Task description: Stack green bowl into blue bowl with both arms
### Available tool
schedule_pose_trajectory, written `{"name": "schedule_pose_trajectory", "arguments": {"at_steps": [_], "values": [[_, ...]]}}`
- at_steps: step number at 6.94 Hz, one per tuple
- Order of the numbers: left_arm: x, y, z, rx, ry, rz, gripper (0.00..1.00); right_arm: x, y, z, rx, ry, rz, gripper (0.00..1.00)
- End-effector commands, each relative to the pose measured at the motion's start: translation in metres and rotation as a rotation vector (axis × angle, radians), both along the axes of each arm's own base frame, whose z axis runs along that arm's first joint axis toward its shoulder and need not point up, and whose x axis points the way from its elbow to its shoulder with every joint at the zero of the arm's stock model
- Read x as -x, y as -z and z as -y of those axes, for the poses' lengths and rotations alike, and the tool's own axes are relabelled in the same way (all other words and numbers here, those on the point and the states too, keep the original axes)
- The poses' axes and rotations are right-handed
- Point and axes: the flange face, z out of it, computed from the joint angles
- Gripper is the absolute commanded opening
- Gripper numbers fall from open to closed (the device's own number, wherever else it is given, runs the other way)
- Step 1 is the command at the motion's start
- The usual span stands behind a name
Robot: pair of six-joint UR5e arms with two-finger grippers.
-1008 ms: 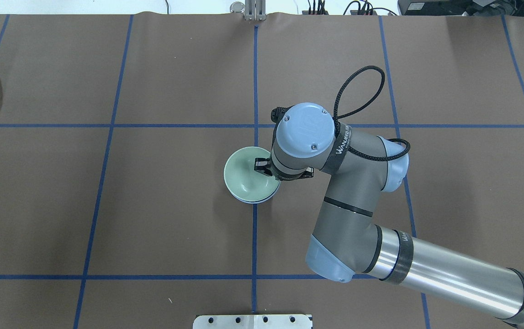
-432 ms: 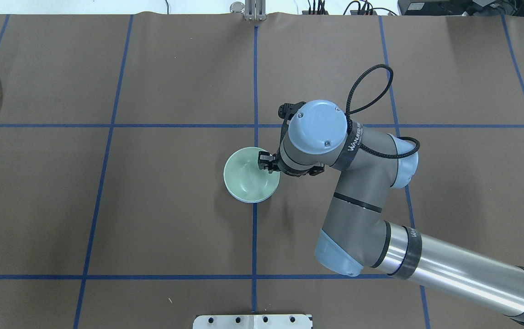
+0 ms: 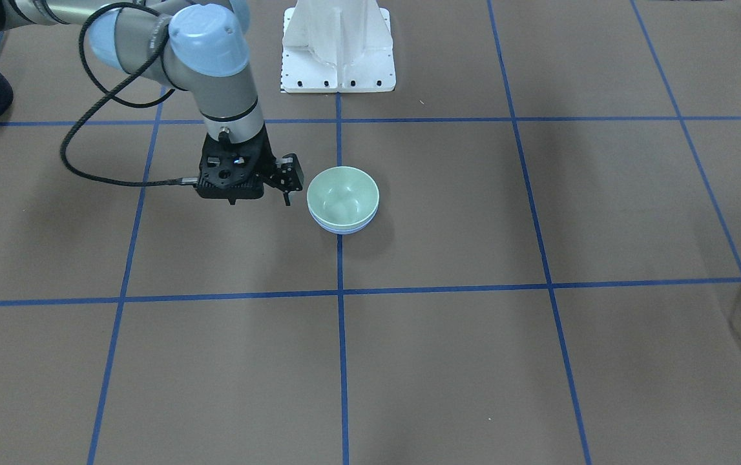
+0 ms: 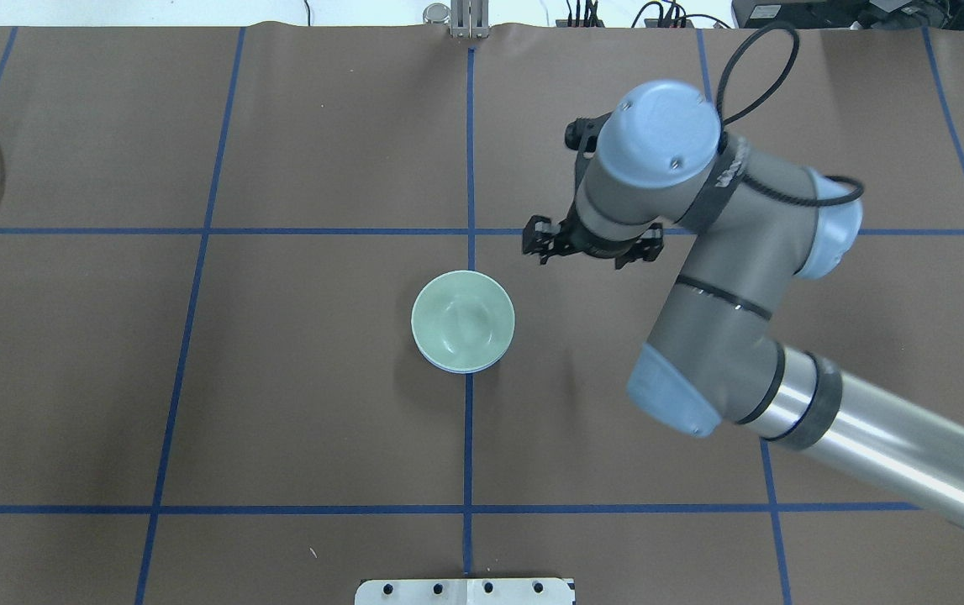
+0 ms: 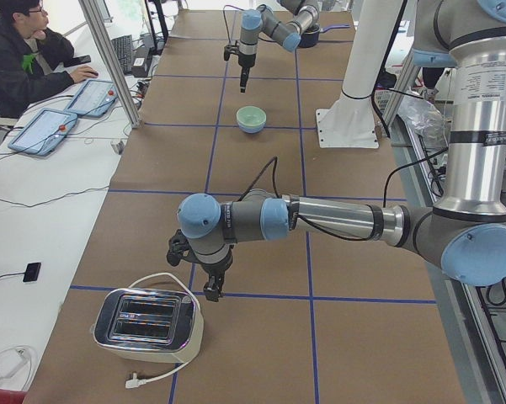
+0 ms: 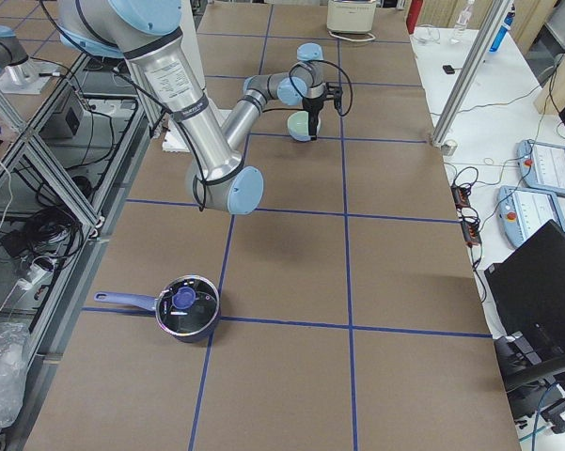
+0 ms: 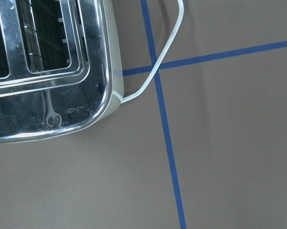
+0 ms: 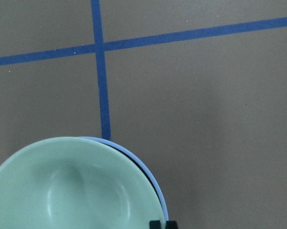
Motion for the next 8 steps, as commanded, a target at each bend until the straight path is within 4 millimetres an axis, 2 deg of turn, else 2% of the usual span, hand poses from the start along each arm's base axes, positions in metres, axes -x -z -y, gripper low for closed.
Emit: {"name": "schedule_pose_trajectory", "arguments": {"at_steps": [1, 2, 3, 4, 5, 6, 7, 8], "values": [[-0.001, 0.0, 0.0, 0.005, 0.005, -0.008, 0.98, -0.134, -0.064, 0.082, -0.103, 0.113, -0.045, 1.0], [-0.001, 0.0, 0.0, 0.002, 0.003, -0.008, 0.98, -0.198, -0.108, 0.1, -0.067, 0.111, -0.031, 1.0], [-0.002, -0.007, 0.007, -0.021, -0.001, -0.007, 0.98, -0.262, -0.156, 0.105, -0.074, 0.114, -0.062, 1.0], [-0.002, -0.015, 0.007, -0.052, 0.0, -0.004, 0.98, -0.318, -0.198, 0.099, -0.057, 0.111, -0.068, 1.0], [-0.002, -0.013, 0.008, -0.069, 0.001, -0.004, 0.98, -0.374, -0.244, 0.085, -0.083, 0.149, -0.091, 1.0], [-0.002, -0.009, 0.009, -0.08, 0.001, -0.005, 0.98, -0.429, -0.296, 0.057, -0.106, 0.199, -0.114, 1.0], [-0.002, -0.007, 0.009, -0.083, 0.0, -0.005, 0.98, -0.468, -0.336, 0.028, -0.103, 0.221, -0.127, 1.0], [-0.002, -0.01, 0.008, -0.086, -0.006, -0.005, 0.98, -0.487, -0.377, -0.008, -0.031, 0.205, -0.129, 1.0]]}}
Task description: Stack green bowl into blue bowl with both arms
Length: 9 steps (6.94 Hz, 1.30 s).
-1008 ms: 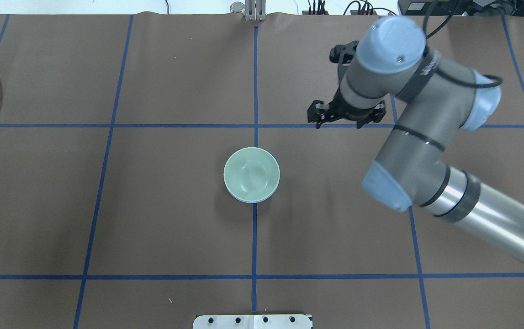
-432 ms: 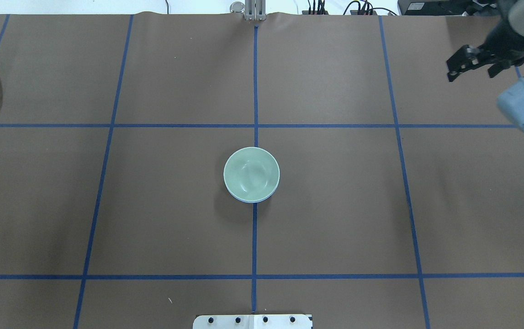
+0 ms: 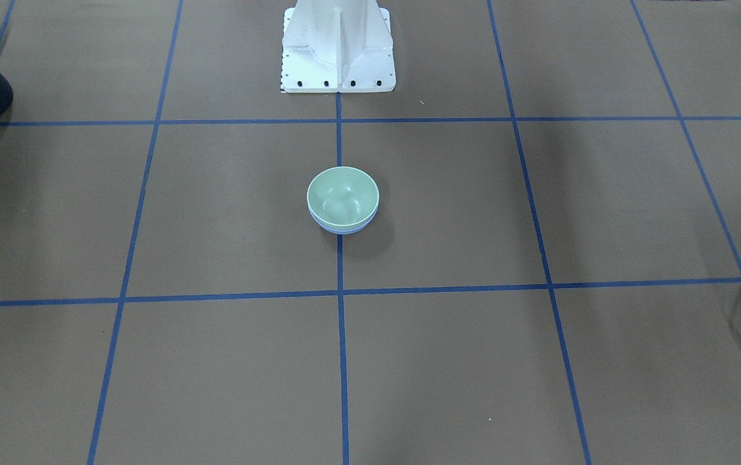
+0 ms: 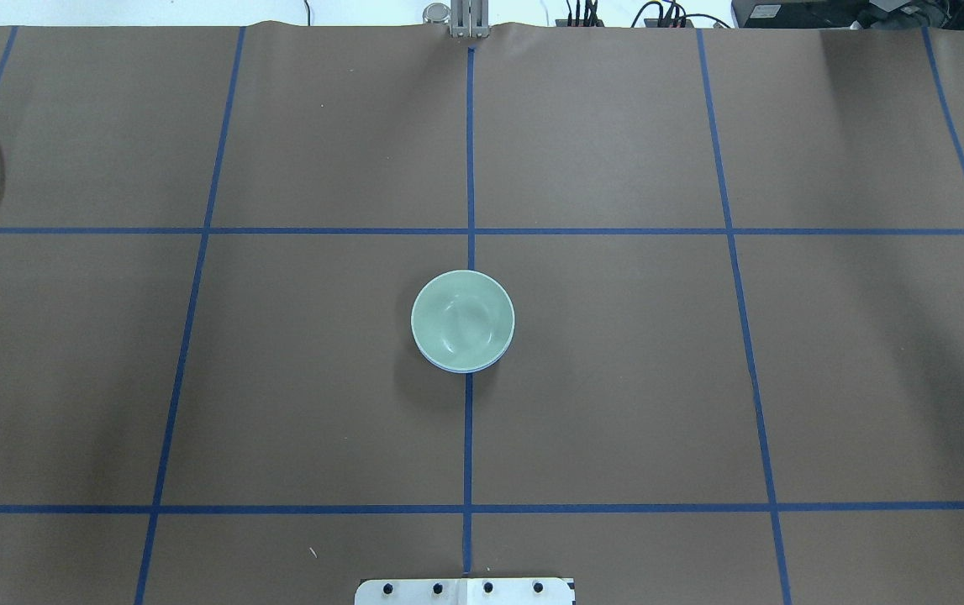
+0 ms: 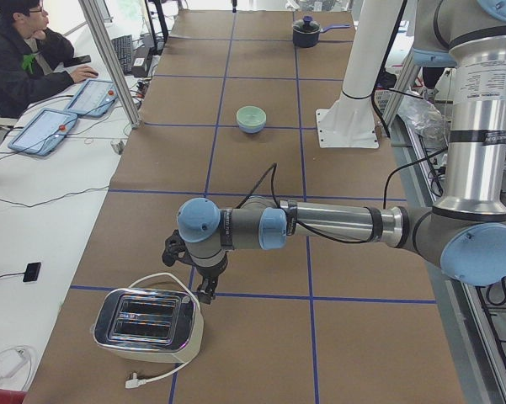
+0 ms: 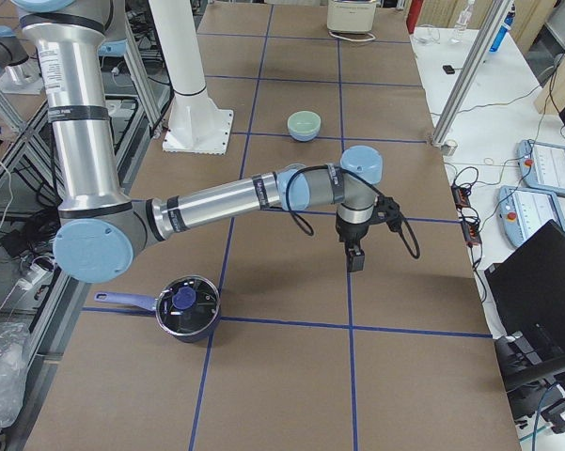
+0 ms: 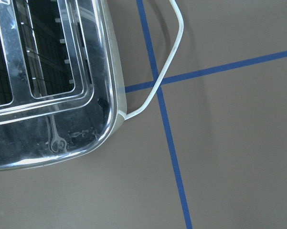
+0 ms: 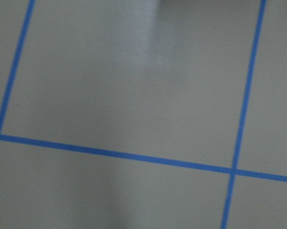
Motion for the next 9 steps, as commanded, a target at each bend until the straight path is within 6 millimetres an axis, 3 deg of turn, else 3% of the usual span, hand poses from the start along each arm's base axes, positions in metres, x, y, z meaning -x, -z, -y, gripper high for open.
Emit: {"name": "schedule_pose_trajectory", "arguments": {"at_steps": [1, 9], "values": [[0.0006, 0.0008, -0.0006, -0.008, -0.003, -0.002, 0.98, -0.0364, -0.0623, -0.0566, 0.082, -0.011, -0.013, 1.0], [0.0029, 0.0066, -0.0019, -0.017, 0.002, 0.001, 0.98, -0.0328, -0.0581, -0.052, 0.084, -0.014, 0.014, 1.0]]}}
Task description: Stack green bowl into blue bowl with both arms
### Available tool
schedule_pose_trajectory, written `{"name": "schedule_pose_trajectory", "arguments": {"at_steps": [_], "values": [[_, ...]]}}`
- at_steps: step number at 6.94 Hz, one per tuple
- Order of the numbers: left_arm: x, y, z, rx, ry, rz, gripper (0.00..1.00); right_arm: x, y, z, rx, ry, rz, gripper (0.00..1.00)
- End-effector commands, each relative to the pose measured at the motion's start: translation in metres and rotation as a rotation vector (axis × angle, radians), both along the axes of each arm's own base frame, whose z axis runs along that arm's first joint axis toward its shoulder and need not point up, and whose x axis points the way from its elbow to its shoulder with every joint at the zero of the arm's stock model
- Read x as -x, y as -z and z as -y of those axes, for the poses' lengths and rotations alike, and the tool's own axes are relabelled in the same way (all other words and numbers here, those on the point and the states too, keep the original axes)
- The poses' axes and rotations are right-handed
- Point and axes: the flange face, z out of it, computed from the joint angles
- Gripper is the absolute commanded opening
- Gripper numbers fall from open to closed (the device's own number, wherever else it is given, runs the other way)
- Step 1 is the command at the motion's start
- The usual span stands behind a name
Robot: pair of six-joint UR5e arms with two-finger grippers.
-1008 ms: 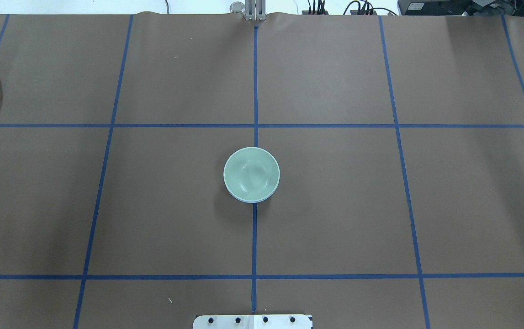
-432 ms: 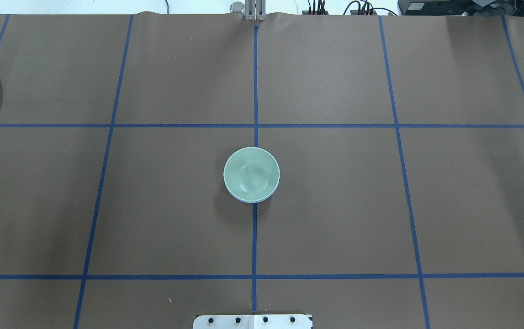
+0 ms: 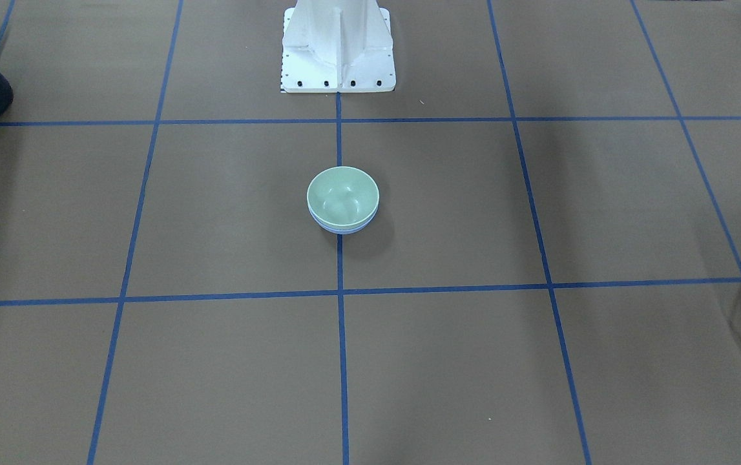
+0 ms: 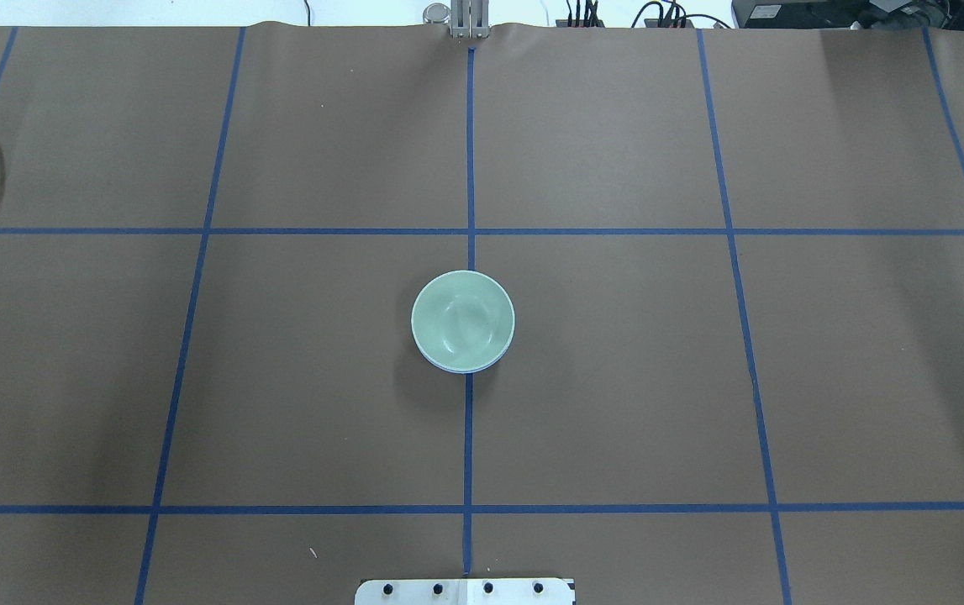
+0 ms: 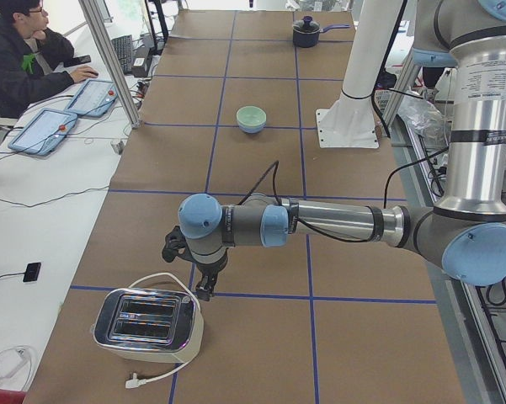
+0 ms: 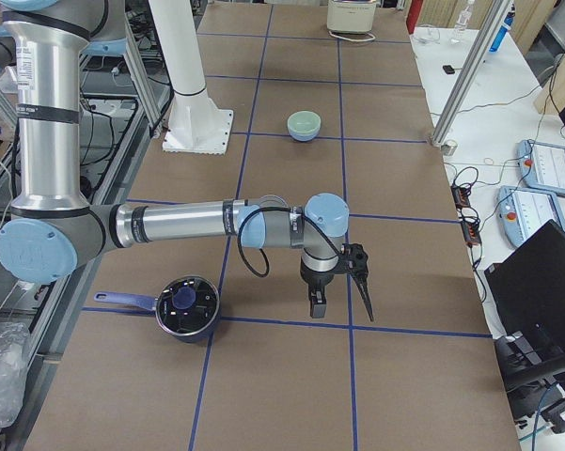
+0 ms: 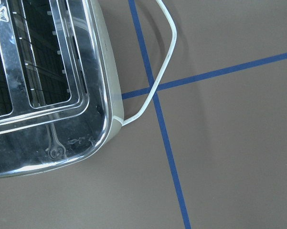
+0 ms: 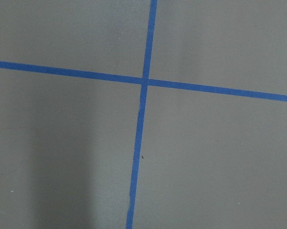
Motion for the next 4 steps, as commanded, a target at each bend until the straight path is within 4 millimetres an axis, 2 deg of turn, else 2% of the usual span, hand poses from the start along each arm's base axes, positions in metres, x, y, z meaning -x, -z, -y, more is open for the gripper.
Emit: {"name": "schedule_pose_trajectory", "arguments": {"at_steps": [1, 4], "values": [[0.0004, -0.0008, -0.0006, 0.002, 0.001, 0.001, 0.98, 0.0029, 0.003, 0.0005, 0.0, 0.002, 0.037, 1.0], [-0.0001, -0.0018, -0.0006, 0.003, -0.001, 0.004, 0.98, 0.003, 0.003, 0.0005, 0.0, 0.002, 0.037, 1.0]]}}
